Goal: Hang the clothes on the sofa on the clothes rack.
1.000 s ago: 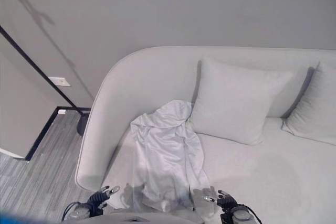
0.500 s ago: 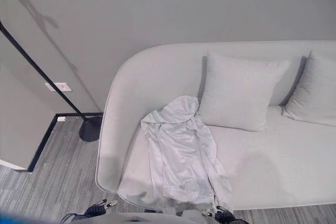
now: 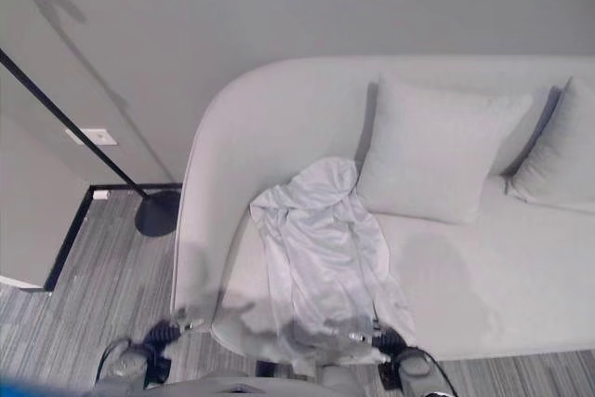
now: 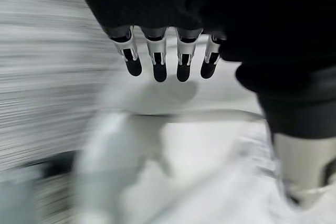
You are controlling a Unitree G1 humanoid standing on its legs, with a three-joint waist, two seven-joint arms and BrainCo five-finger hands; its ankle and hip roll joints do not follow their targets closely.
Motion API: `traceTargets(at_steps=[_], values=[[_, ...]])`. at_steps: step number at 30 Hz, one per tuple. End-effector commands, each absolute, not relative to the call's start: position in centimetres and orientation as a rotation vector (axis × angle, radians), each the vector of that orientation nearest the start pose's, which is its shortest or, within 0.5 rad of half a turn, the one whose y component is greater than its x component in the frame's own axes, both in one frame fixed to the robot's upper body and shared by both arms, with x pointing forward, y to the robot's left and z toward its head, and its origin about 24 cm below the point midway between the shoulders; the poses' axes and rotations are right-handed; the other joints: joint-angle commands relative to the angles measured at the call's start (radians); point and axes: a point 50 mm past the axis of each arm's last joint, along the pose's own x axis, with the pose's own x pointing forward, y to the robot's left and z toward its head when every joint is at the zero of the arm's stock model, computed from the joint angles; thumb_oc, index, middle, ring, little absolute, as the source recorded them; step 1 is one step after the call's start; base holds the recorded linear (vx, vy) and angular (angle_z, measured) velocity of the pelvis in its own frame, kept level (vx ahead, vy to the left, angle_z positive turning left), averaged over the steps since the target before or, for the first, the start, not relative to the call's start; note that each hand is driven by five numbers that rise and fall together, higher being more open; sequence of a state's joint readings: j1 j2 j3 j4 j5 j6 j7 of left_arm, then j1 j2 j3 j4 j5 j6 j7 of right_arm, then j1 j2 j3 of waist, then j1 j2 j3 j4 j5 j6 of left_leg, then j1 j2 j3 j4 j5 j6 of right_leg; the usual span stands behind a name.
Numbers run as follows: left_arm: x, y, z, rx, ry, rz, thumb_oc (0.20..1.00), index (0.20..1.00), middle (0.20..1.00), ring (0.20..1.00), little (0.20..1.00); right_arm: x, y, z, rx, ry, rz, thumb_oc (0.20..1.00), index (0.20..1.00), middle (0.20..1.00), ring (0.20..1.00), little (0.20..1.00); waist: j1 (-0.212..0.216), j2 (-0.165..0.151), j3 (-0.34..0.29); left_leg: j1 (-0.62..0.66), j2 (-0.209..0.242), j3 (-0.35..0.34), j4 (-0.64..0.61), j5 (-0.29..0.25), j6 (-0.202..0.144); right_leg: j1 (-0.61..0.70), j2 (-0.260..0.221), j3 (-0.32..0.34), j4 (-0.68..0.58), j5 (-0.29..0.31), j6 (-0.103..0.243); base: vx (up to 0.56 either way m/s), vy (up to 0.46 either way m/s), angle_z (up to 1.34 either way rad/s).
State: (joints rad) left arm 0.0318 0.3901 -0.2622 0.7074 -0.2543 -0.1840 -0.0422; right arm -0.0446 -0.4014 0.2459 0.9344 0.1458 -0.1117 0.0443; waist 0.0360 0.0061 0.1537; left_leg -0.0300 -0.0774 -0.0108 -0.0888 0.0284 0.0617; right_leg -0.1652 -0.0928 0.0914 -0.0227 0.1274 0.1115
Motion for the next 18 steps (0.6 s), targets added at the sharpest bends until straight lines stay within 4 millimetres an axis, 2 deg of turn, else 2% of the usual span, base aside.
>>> traceTargets(at_steps=[1, 2, 3, 4, 5, 6, 8, 9, 11, 12, 15, 16, 18], values=[[22.0, 23.8, -6.4, 0.254, 0.463, -0.037, 1.0, 1.0, 1.0, 1.0, 1.0, 22.3, -25.7, -7.4, -0.465, 0.596, 0.05, 1.0, 1.0, 1.0, 1.0, 1.0, 0.016, -0.01, 0.072, -0.051, 0.034, -0.054, 0.04, -0.023, -0.023, -0.024, -0.046, -0.028, 0.151, -0.068, 0.081, -0.11, -0.038, -0.51], [23.8, 23.5, -5.0, 0.28, 0.396, -0.045, 1.0, 1.0, 1.0, 1.0, 1.0, 24.4, -25.5, -5.8, -0.501, 0.528, 0.051, 1.0, 1.0, 1.0, 1.0, 1.0, 0.008, -0.01, 0.104, -0.058, 0.032, -0.052, 0.046, -0.027, -0.024, -0.072, -0.037, -0.047, 0.133, -0.046, 0.065, -0.02, -0.084, -0.4], [24.8, 22.8, -3.9, 0.3, 0.35, -0.079, 1.0, 1.0, 1.0, 1.0, 1.0, 24.6, -25.4, -5.3, -0.522, 0.503, 0.056, 1.0, 1.0, 1.0, 1.0, 1.0, 0.007, -0.02, 0.103, -0.077, 0.022, -0.054, 0.055, -0.025, -0.025, -0.047, -0.04, -0.044, 0.091, -0.049, 0.06, -0.06, -0.139, -0.27], [26.4, 22.0, -2.6, 0.338, 0.288, -0.097, 1.0, 1.0, 1.0, 1.0, 1.0, 26.1, -24.8, -4.1, -0.554, 0.449, 0.071, 1.0, 1.0, 1.0, 1.0, 1.0, 0.003, -0.029, 0.109, -0.116, 0.011, -0.068, 0.057, -0.015, -0.028, -0.044, -0.037, -0.031, 0.028, -0.037, 0.053, -0.02, -0.115, -0.03], [26.4, 22.0, -2.6, 0.339, 0.287, -0.097, 1.0, 1.0, 1.0, 1.0, 1.0, 26.1, -24.8, -4.1, -0.554, 0.448, 0.071, 1.0, 1.0, 1.0, 1.0, 1.0, 0.003, -0.029, 0.108, -0.118, 0.011, -0.068, 0.057, -0.014, -0.028, -0.046, -0.037, -0.031, 0.028, -0.036, 0.053, -0.09, -0.126, 0.23], [28.5, 21.0, -0.6, 0.365, 0.204, -0.106, 1.0, 1.0, 1.0, 1.0, 1.0, 28.5, -24.3, -1.6, -0.602, 0.341, 0.071, 1.0, 1.0, 1.0, 1.0, 1.0, -0.001, -0.03, 0.121, -0.148, 0.017, -0.073, 0.036, 0.008, -0.036, -0.072, -0.022, -0.021, -0.003, -0.01, 0.042, -0.09, -0.106, 0.44], [31.4, 19.0, 2.3, 0.421, 0.091, -0.134, 1.0, 1.0, 1.0, 1.0, 1.0, 31.3, -23.7, 1.3, -0.632, 0.234, 0.041, 1.0, 1.0, 1.0, 1.0, 1.0, -0.001, -0.026, 0.142, -0.199, 0.021, -0.086, 0.025, 0.036, -0.047, -0.108, -0.011, -0.024, -0.025, 0.007, 0.035, -0.15, -0.143, 0.29], [33.6, 17.7, 4.5, 0.46, 0.016, -0.128, 1.0, 1.0, 1.0, 1.0, 1.0, 33.3, -22.9, 3.6, -0.663, 0.154, 0.018, 1.0, 1.0, 1.0, 1.0, 1.0, -0.003, -0.022, 0.163, -0.235, 0.024, -0.097, 0.019, 0.057, -0.055, -0.13, 0.0, -0.027, -0.041, 0.015, 0.029, -0.14, -0.139, 0.02], [35.2, 16.8, 6.7, 0.495, -0.05, -0.111, 1.0, 1.0, 1.0, 1.0, 1.0, 35.0, -22.6, 6.1, -0.697, 0.072, -0.023, 1.0, 1.0, 1.0, 1.0, 1.0, -0.003, -0.018, 0.187, -0.269, 0.03, -0.103, 0.015, 0.072, -0.063, -0.152, 0.008, -0.031, -0.05, 0.019, 0.026, -0.09, -0.098, 0.05], [35.3, 16.7, 6.8, 0.495, -0.053, -0.11, 1.0, 1.0, 1.0, 1.0, 1.0, 35.1, -22.6, 6.2, -0.697, 0.07, -0.024, 1.0, 1.0, 1.0, 1.0, 1.0, -0.003, -0.018, 0.188, -0.271, 0.03, -0.104, 0.016, 0.073, -0.063, -0.155, 0.008, -0.031, -0.049, 0.02, 0.026, -0.05, -0.065, 0.12], [37.3, 15.7, 9.6, 0.595, -0.129, -0.09, 1.0, 1.0, 1.0, 1.0, 1.0, 37.1, -21.7, 9.7, -0.731, -0.032, -0.055, 1.0, 1.0, 1.0, 1.0, 1.0, -0.008, -0.012, 0.22, -0.31, 0.039, -0.108, 0.013, 0.091, -0.075, -0.188, 0.019, -0.033, -0.051, 0.024, 0.025, -0.06, -0.054, 0.01], [38.3, 15.4, 11.0, 0.64, -0.157, -0.072, 1.0, 1.0, 1.0, 1.0, 1.0, 38.0, -21.2, 11.5, -0.738, -0.081, -0.067, 1.0, 1.0, 1.0, 1.0, 1.0, -0.01, -0.008, 0.233, -0.328, 0.043, -0.11, 0.008, 0.098, -0.081, -0.206, 0.022, -0.035, -0.054, 0.024, 0.025, -0.07, -0.046, -0.04], [39.1, 15.4, 12.5, 0.678, -0.179, -0.047, 1.0, 1.0, 1.0, 1.0, 1.0, 38.9, -20.9, 13.3, -0.761, -0.122, -0.083, 1.0, 1.0, 1.0, 1.0, 1.0, -0.013, -0.007, 0.248, -0.347, 0.048, -0.112, 0.005, 0.107, -0.086, -0.225, 0.026, -0.036, -0.057, 0.028, 0.025, -0.06, -0.043, 0.01]])
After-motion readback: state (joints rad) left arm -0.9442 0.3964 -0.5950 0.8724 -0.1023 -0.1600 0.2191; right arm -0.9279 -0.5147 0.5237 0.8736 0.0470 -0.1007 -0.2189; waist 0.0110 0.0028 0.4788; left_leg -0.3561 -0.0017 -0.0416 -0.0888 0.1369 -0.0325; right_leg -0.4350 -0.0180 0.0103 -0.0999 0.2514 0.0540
